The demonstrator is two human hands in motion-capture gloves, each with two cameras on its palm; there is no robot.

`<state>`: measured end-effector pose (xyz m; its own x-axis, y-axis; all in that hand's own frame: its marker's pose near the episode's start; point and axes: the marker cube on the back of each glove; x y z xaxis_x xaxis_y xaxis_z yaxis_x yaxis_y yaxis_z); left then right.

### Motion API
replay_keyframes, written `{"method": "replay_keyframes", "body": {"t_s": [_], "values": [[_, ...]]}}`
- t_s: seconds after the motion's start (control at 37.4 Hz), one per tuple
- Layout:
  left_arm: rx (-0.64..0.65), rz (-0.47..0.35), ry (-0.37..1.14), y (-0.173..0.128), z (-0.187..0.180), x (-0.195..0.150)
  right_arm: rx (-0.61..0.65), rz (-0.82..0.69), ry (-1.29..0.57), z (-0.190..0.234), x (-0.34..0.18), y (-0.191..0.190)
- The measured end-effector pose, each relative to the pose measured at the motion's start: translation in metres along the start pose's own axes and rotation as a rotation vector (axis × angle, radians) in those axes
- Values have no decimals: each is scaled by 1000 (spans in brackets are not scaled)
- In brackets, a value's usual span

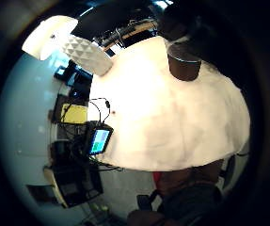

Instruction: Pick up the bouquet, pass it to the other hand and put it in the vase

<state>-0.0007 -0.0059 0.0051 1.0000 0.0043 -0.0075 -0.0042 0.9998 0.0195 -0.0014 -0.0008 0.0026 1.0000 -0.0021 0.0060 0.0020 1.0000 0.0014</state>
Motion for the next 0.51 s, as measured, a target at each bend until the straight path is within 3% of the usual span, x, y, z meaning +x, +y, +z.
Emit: {"method": "replay_keyframes", "body": {"t_s": [0.51], "values": [[2, 1, 17, -8, 6, -3, -47, -19, -22, 14, -8, -4]]}}
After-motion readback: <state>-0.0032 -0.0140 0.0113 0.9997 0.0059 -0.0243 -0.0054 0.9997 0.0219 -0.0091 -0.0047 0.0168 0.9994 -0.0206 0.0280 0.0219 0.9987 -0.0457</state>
